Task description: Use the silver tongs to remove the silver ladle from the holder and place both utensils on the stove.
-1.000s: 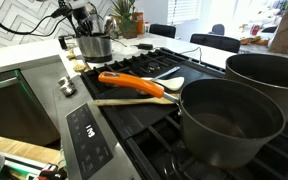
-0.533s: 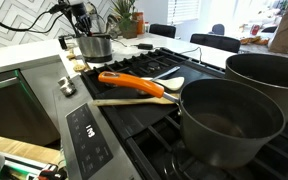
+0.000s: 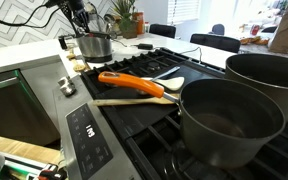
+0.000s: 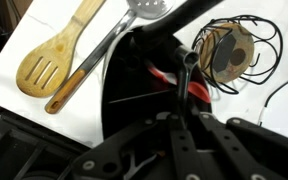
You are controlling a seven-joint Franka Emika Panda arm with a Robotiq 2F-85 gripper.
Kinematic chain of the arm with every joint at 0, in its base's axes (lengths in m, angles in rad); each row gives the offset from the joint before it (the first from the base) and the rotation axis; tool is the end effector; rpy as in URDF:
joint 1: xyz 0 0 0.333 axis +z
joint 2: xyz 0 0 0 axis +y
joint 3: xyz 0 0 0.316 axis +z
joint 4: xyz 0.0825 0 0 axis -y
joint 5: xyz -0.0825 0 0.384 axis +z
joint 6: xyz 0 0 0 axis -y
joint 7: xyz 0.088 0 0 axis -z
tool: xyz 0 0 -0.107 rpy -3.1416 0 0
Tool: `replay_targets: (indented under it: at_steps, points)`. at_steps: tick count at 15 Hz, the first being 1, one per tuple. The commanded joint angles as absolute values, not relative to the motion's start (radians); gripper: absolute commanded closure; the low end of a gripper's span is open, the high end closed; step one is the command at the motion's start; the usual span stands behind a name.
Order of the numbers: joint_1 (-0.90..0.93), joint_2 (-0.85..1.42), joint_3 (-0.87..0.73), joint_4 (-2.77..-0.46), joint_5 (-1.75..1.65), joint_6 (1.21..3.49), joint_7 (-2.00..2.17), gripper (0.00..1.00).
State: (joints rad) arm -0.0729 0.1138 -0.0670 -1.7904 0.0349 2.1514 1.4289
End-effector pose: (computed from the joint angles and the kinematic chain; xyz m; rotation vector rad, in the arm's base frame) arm 0.6135 -0.0833 0.5078 -2.0813 2.1068 -0.2731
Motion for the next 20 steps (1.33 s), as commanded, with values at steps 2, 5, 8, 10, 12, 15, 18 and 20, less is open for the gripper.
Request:
replay_targets:
  at_steps: [2, 5, 8, 10, 12, 15, 18, 20]
  points:
    - [-0.070, 0.079, -0.079, -1.802, 0.063, 2.155, 1.430, 0.98]
    - [-0.070, 0.071, -0.079, -1.804, 0.058, 2.163, 1.432, 0.98]
    - [-0.069, 0.066, -0.079, -1.812, 0.047, 2.195, 1.431, 0.98]
    - [-0.068, 0.063, -0.078, -1.816, 0.047, 2.210, 1.429, 0.98]
    - [-0.068, 0.061, -0.078, -1.817, 0.046, 2.213, 1.428, 0.98]
    - [-0.066, 0.056, -0.076, -1.822, 0.047, 2.213, 1.427, 0.98]
    - [-0.062, 0.040, -0.074, -1.829, 0.039, 2.215, 1.431, 0.98]
    - [-0.060, 0.023, -0.073, -1.834, 0.037, 2.221, 1.430, 0.98]
